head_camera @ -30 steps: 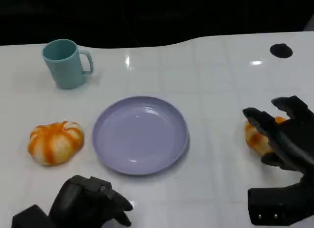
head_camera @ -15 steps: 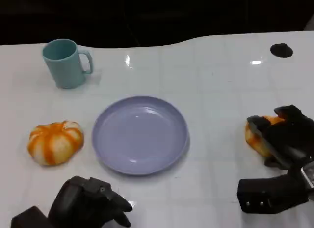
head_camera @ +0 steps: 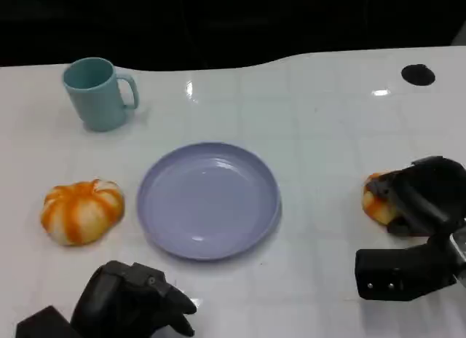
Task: Grasp the bread from the table and place it into the plate.
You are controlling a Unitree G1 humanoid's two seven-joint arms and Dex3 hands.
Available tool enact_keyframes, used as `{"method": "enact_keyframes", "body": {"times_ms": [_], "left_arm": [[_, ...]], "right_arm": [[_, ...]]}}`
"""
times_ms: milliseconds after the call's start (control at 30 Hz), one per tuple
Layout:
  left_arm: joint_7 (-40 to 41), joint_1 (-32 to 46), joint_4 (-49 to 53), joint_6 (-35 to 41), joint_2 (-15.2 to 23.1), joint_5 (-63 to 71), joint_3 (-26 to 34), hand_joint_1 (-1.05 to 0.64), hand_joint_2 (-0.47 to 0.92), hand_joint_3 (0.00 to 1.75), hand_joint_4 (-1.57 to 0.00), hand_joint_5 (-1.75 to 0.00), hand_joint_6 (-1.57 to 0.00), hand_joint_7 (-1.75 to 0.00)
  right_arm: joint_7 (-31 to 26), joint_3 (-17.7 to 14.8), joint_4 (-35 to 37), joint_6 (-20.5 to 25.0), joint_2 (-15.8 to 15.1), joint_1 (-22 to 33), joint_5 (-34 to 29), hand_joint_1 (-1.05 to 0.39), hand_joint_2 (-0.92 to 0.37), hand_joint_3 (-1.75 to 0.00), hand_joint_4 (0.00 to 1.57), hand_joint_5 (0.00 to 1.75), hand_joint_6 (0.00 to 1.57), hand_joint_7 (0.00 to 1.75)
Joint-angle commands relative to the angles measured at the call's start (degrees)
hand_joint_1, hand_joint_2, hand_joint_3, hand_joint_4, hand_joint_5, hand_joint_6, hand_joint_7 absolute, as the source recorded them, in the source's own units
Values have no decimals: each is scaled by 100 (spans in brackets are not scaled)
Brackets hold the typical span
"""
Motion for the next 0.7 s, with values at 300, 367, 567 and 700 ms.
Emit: {"method": "enact_keyframes", "body": {"times_ms": [300, 367, 567, 700], "left_arm": [[-65, 53, -24, -55, 59, -93, 26, -105, 91, 0, -142, -69, -156, -24], [-57, 41, -14, -38, 55, -89, 29, -105, 90, 0, -142, -69, -156, -24], [10, 83, -114, 54, 50, -53, 22, -105, 90, 0, -143, -69, -157, -24], [5, 100, -138, 32, 54, -39, 16, -105, 90, 0, -143, -69, -157, -25]], "right_arm": [[-1110, -108, -10, -664, -141, 50, 355, -8, -80, -1, 88, 175, 91, 130], [-1226, -148, -121, -761, -148, 96, 422, -6, -80, -1, 91, 175, 88, 141], [-1240, -243, -862, -1049, -181, 369, 623, -5, -84, -3, 95, 175, 91, 137], [-1145, -283, -1316, -1225, -43, 515, 754, 1, -86, -5, 98, 175, 96, 136]]}}
